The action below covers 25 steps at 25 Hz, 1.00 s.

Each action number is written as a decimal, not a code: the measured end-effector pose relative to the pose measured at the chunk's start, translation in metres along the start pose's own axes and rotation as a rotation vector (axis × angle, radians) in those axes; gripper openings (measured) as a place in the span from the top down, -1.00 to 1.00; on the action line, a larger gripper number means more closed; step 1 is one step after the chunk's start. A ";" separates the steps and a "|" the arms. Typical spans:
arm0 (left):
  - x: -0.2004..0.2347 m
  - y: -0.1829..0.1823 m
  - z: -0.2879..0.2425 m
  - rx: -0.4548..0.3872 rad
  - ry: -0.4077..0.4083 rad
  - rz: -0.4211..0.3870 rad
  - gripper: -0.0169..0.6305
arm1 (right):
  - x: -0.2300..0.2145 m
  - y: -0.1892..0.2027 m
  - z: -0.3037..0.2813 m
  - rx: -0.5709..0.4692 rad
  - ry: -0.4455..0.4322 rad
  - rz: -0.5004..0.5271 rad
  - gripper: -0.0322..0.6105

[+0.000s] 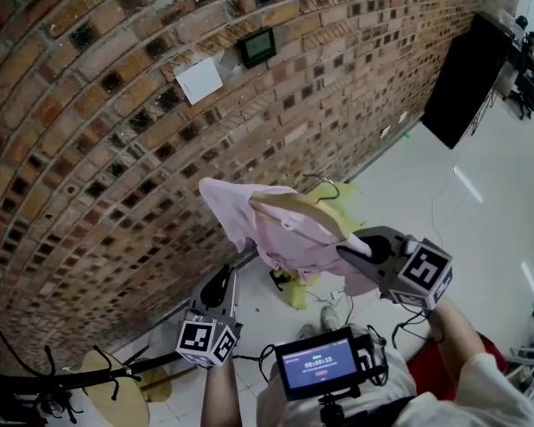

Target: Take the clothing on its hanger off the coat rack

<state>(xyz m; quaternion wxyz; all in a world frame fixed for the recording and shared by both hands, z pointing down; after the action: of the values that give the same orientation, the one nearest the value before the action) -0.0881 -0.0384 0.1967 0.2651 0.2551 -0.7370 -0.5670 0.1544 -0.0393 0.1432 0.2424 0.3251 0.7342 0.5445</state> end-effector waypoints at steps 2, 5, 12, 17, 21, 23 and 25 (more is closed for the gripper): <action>0.007 0.000 -0.007 0.004 -0.016 -0.001 0.80 | -0.008 0.001 -0.010 0.033 -0.020 0.012 0.84; 0.018 -0.007 -0.019 0.010 -0.041 -0.001 0.80 | -0.026 0.002 -0.027 0.056 -0.040 0.021 0.84; 0.037 -0.010 -0.041 0.024 -0.100 0.002 0.80 | -0.073 0.010 -0.056 0.013 -0.064 0.011 0.84; 0.043 -0.003 -0.066 0.039 -0.123 0.012 0.80 | -0.105 0.022 -0.068 0.026 -0.071 -0.006 0.84; 0.042 0.006 -0.081 0.046 -0.134 0.024 0.80 | -0.124 0.034 -0.076 0.026 -0.085 0.004 0.84; 0.041 0.010 -0.087 0.049 -0.134 0.026 0.80 | -0.129 0.041 -0.080 0.032 -0.081 0.002 0.84; 0.039 0.015 -0.091 0.053 -0.131 0.031 0.80 | -0.133 0.049 -0.083 0.048 -0.074 -0.006 0.84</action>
<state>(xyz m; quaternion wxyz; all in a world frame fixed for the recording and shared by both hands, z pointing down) -0.0562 -0.1254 0.2345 0.2181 0.2130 -0.7713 -0.5587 0.1953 -0.1814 0.2147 0.2632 0.3484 0.7387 0.5135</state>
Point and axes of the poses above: the fingertips, and each gripper's own axes: z backward along the fingers, x to its left, y out of its underside, the point moved 3 cm from there along z, backward along the fingers, and after that the axes turned 9 degrees about y, right-handed, at the moved point
